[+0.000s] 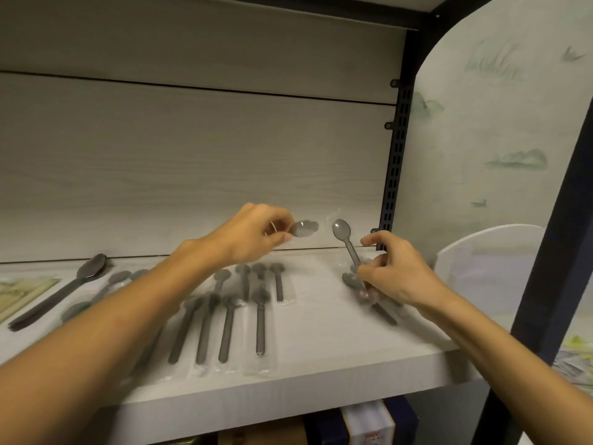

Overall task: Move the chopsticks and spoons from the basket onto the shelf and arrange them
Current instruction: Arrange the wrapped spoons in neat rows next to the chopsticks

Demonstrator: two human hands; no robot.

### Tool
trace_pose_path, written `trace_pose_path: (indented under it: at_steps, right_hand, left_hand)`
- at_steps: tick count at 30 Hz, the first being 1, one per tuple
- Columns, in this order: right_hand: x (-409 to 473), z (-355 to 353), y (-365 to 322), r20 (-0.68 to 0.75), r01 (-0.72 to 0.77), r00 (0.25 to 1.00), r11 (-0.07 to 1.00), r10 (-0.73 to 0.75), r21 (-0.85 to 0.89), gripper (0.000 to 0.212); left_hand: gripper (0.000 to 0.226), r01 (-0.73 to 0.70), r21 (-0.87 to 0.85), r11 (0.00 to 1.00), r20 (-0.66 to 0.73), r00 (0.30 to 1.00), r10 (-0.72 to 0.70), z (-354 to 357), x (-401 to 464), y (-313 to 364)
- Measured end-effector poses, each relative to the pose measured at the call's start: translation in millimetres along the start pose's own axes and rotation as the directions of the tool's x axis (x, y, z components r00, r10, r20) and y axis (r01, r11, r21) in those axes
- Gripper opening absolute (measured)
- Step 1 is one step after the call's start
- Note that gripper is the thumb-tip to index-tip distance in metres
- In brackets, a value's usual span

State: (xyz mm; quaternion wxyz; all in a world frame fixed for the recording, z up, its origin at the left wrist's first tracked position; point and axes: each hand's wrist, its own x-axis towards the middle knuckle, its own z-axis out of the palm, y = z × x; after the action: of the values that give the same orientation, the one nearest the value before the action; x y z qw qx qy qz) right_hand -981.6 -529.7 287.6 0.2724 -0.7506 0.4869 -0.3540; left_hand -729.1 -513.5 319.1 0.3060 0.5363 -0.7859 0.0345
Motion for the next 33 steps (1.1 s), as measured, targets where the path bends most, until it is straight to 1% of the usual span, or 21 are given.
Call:
trace_pose_path:
  at_steps: [5,10,12,14,18,21,22,24,25,27,30,31,33]
  right_hand:
    - [-7.7,19.9,-14.3,0.091,0.027,0.995,0.996,-0.035,0.087,0.035]
    - [-19.6,32.3,-28.6,0.161,0.026,0.986,0.995,-0.041,0.096,0.025]
    - [-23.1,36.1,-33.2,0.174,0.046,0.983,0.997,-0.057,0.063,0.022]
    - [-25.8,39.9,-35.2,0.179,0.069,0.981,0.997,-0.072,0.022,0.019]
    - [-30.4,45.1,-32.9,0.173,0.121,0.98,0.988,-0.102,-0.101,0.024]
    - [-31.1,45.2,-28.4,0.174,0.13,0.98,0.978,-0.101,-0.166,0.007]
    - [-31.2,44.8,-27.5,0.154,0.113,0.984,0.977,-0.085,-0.18,0.01]
    - [-31.8,43.8,-26.8,0.096,0.077,0.994,0.98,-0.06,-0.186,0.03]
    - [-33.0,43.7,-27.8,0.075,0.076,0.995,0.977,-0.062,-0.201,0.036]
    - [-36.6,46.4,-31.4,0.073,0.095,0.994,0.962,-0.079,-0.256,0.039]
    - [-44.2,56.3,-39.0,0.13,0.145,0.986,0.92,-0.104,-0.363,0.04]
    - [-46.9,59.3,-42.3,0.158,0.164,0.981,0.916,-0.112,-0.366,0.04]
    - [-50.7,62.6,-49.1,0.193,0.195,0.971,0.936,-0.141,-0.293,0.04]
  left_hand:
    - [0.02,0.106,0.021,0.994,-0.05,0.993,-0.105,-14.7,-19.0,-14.9]
    - [0.026,0.183,-0.077,0.98,-0.071,0.98,-0.188,-20.2,-37.5,-21.0]
    - [0.026,0.193,-0.122,0.974,-0.069,0.977,-0.203,-22.1,-44.3,-22.5]
    - [0.021,0.207,-0.135,0.969,-0.06,0.974,-0.217,-24.3,-49.8,-24.3]
    - [0.017,0.241,-0.16,0.957,-0.055,0.966,-0.252,-24.6,-57.6,-23.6]
    - [0.012,0.266,-0.236,0.934,-0.045,0.958,-0.284,-22.1,-62.4,-21.0]
    - [0.011,0.27,-0.26,0.927,-0.039,0.956,-0.289,-21.4,-63.8,-20.3]
    - [0.014,0.278,-0.274,0.921,-0.035,0.954,-0.298,-20.1,-65.9,-20.2]
    - [0.011,0.283,-0.27,0.92,-0.039,0.952,-0.304,-19.4,-66.6,-21.1]
    - [0.009,0.292,-0.271,0.917,-0.051,0.947,-0.316,-17.3,-67.2,-22.1]
    - [0.01,0.293,-0.271,0.917,-0.054,0.946,-0.318,-13.8,-68.6,-22.5]
    - [0.011,0.294,-0.269,0.917,-0.05,0.947,-0.319,-12.9,-68.8,-22.5]
    - [0.012,0.295,-0.261,0.919,-0.048,0.947,-0.318,-11.6,-69.1,-23.8]
